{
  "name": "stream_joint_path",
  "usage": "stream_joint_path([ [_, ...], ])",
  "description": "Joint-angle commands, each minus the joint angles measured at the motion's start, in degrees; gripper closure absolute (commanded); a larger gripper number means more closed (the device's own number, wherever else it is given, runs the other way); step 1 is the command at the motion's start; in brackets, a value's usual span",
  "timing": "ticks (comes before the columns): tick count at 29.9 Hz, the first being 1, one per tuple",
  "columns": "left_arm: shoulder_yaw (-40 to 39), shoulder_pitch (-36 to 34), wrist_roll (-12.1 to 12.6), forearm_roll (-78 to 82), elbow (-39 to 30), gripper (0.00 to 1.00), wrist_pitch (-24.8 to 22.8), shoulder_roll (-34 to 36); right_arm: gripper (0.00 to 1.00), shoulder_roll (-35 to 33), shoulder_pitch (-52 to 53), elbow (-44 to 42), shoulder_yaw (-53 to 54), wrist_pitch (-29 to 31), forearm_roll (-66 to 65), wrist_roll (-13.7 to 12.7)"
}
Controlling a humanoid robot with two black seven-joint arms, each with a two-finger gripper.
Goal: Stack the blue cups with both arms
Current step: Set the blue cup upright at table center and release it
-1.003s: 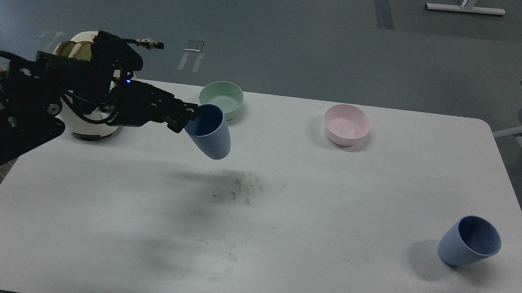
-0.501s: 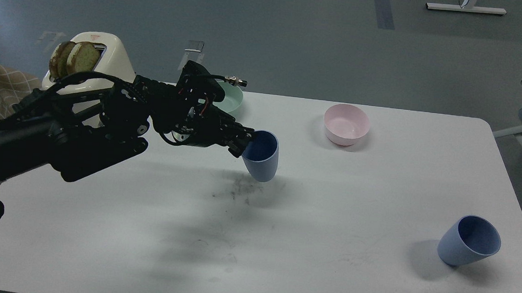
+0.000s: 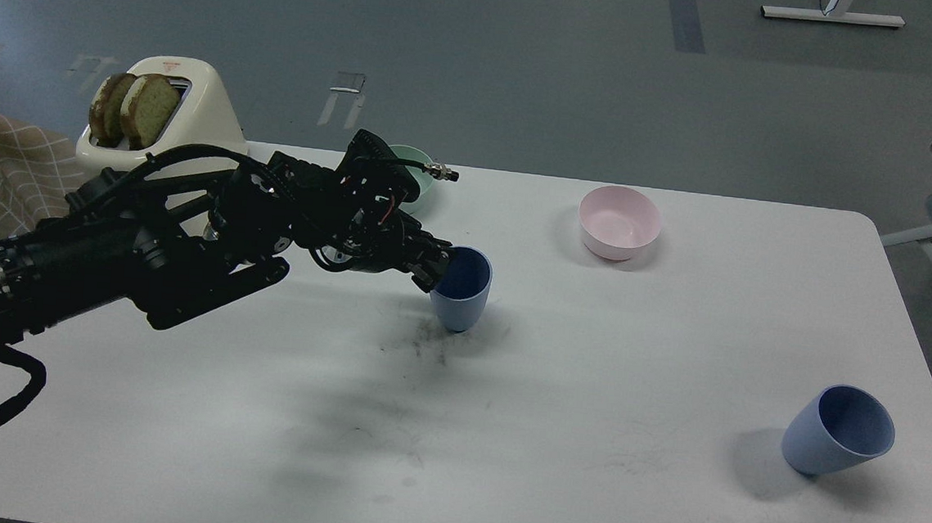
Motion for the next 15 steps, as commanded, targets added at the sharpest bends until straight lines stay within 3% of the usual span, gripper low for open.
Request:
stream_joint_path([
  [1,-0.52,0.03,0.01,-0.23,-0.14,0.22,0.0,-0.52,0.0,0.02,-0.09,0.05,0.0,0.0,0.0,0.0],
  [9,-1.75,-1.9,-0.51,-8.55,-0.14,0.1,0.0,0.44,0.0,-0.68,-0.88,0.23,0.08,0.0,0.0,0.0],
  [15,-12.98,-1.91,-0.6,-27.87,0.13,0.04,0.0,4.57,0.0,-4.71,-0.88,1.02,0.26,0.0,-0.61,0.0],
])
